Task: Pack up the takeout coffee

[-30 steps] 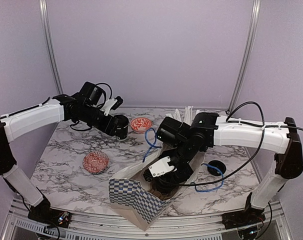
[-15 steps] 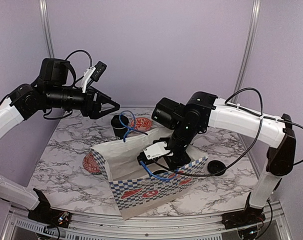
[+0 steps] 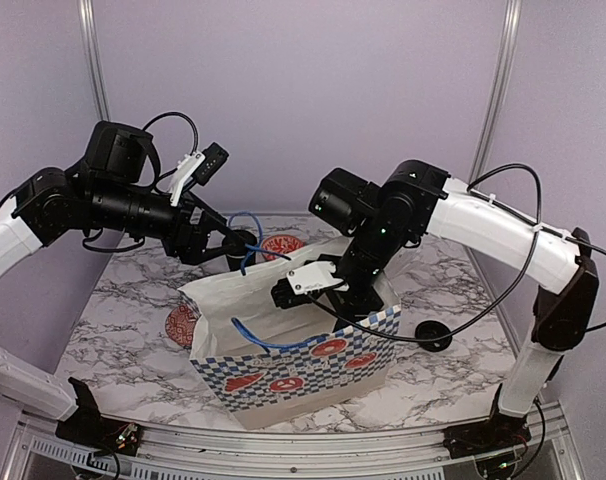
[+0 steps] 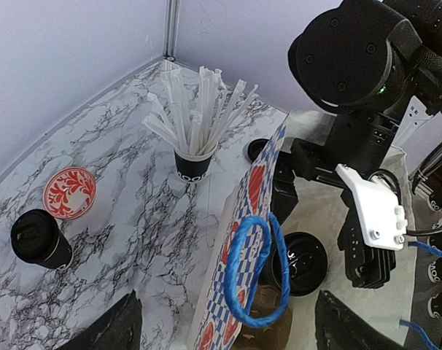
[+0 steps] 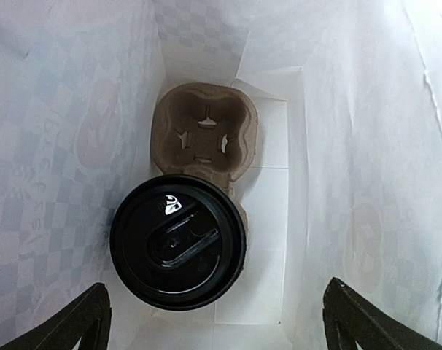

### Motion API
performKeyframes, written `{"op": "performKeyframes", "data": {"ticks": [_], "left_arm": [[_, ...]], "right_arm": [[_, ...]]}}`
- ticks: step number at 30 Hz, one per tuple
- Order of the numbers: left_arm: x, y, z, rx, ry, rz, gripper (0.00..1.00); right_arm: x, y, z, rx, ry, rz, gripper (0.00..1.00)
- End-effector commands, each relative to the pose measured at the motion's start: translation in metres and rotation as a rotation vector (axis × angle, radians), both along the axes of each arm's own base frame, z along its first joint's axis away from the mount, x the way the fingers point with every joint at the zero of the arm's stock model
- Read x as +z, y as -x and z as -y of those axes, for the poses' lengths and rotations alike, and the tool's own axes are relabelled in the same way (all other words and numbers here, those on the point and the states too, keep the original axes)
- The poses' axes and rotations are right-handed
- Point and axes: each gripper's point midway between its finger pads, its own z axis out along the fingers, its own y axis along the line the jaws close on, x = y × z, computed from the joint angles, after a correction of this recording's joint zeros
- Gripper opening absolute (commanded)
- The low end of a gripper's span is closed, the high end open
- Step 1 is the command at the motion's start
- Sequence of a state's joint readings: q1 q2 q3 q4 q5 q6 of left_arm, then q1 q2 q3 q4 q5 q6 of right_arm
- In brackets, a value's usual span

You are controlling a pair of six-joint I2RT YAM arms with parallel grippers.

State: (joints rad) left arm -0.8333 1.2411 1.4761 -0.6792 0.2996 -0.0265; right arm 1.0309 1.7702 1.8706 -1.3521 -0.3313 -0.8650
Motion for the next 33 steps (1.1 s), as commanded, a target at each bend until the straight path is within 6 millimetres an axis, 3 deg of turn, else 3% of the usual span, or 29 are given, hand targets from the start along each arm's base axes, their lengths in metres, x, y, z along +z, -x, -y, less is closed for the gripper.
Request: {"op": "performKeyframes", "data": {"ticks": [1,6,10,15,17,22,24,29,33], "left_arm": [[0.001,-0.004,-0.005,0.024,-0.047,0.015,0.82],[0.008,-0.017,-0.006,0.06,-0.073,0.078,0.82],[0.02,-0.04,-0.014,0.173,-0.091,0.128,0.82],[0.021,-0.075,-0.028,0.323,-0.139,0.162,0.82],[0.02,-0.085,-0.035,0.364,-0.138,0.151,0.82],[0.013,-0.103,-0.056,0.447,-0.145,0.127,0.82],[0.007,-0.11,-0.06,0.468,-0.153,0.114,0.82],[-0.001,-0.127,-0.069,0.518,-0.175,0.098,0.84],[0.0,-0.13,-0.073,0.526,-0.17,0.099,0.84]], "right_arm": [[0.016,0.0,0.008,-0.005,-0.041,-0.015,0.99],[0.011,0.004,0.013,0.012,-0.041,-0.045,0.99],[0.005,0.012,0.006,0.045,-0.064,-0.099,0.97],[-0.015,0.015,-0.01,0.075,-0.074,-0.179,0.8],[-0.007,0.017,-0.015,0.082,-0.103,-0.191,0.74],[0.026,0.017,-0.02,0.111,-0.234,-0.121,0.7],[0.038,0.013,-0.024,0.093,-0.292,-0.086,0.73],[0.049,-0.001,-0.021,0.034,-0.331,-0.11,0.97],[0.055,-0.014,-0.009,-0.033,-0.333,-0.134,0.99]]}}
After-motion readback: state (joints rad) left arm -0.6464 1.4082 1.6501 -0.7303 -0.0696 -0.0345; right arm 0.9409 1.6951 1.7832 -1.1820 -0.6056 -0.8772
